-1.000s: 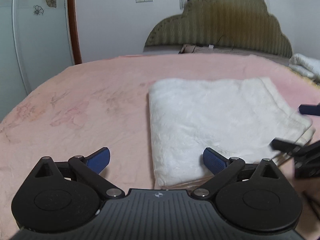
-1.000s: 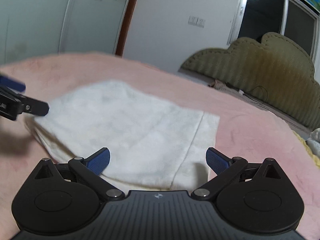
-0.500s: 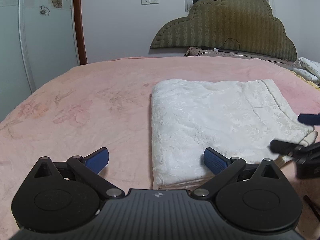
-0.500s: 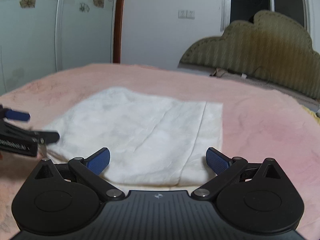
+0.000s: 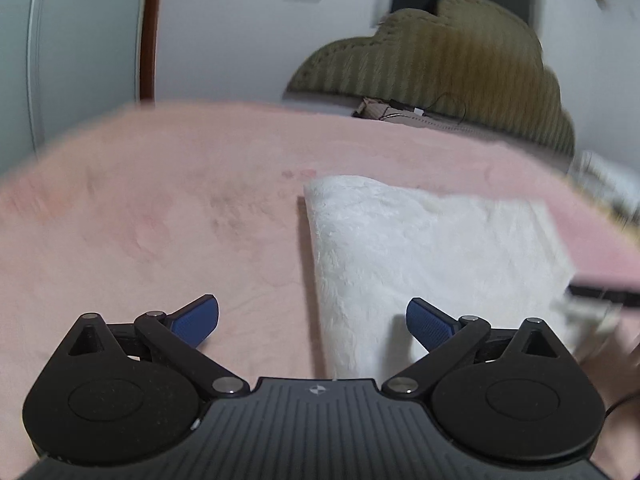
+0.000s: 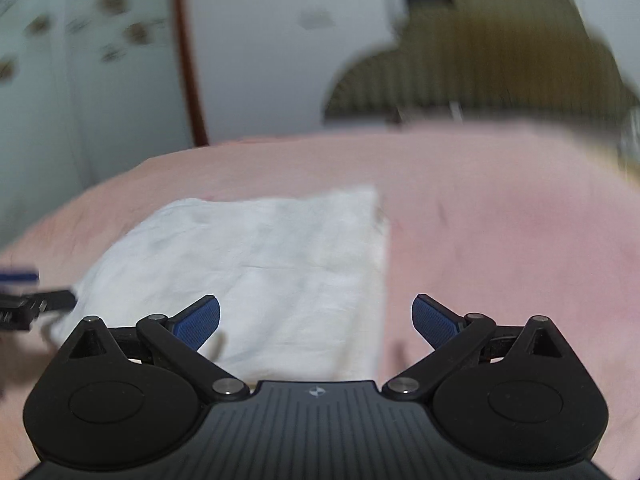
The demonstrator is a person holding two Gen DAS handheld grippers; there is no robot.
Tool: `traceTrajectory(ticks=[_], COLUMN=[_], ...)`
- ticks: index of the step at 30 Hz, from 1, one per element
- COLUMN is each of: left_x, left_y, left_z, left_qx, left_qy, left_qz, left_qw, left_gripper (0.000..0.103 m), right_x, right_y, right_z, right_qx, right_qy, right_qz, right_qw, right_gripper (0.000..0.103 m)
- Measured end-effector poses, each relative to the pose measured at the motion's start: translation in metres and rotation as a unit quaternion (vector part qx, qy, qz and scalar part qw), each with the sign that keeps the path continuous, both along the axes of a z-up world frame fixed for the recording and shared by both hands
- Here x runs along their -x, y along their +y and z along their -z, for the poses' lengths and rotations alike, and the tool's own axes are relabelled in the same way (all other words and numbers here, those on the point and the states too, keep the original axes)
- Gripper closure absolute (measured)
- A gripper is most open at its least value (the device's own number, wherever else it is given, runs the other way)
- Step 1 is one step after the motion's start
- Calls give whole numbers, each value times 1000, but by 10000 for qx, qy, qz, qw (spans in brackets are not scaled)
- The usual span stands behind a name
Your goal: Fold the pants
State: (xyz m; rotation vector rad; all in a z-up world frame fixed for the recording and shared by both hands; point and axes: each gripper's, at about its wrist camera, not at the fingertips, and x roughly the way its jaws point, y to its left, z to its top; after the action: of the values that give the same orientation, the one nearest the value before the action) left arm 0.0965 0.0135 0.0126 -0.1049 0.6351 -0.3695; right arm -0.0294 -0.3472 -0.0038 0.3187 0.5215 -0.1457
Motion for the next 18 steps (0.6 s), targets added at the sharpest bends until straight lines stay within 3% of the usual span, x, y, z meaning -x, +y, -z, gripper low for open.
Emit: traceTrajectory(ticks=[4,5,8,11,14,16,18], left_x=[-41,-50,-73,-85,-90,-86,-72], left_y=[17,17,14,8,-4,-17,-27], left_z=[6,10,22,29,31,27,22], left_qx=[1259,1450,1829,2009,1890,1350,765], left_qy=[877,1054,1401,1456,1489,1380,981], left_qz=[297,374,558,667,850,816,801], left_qw=[9877,9831,9715,9664,9669,9778,9890], left_gripper=[3,3,3,2,9,42,60], right_x=[-12,-13,-24,-34,-41,-42,-38], right_y=[-40,-44,-52,-51,-54,-49,-43], right_z=[13,13,15,16,15,13,11], right_qx=[-971,-1097,-1518,-1334,-1479,-1312,-1137], right_qy=[13,-41,6,70,79,79,26], right_qz=[-166,-242,-642,-795,-811,-827,-834], right_qw=[9951,9937,9863,9878,9856,9879,9900], right_gripper=[1,5,40,50,58,61,67])
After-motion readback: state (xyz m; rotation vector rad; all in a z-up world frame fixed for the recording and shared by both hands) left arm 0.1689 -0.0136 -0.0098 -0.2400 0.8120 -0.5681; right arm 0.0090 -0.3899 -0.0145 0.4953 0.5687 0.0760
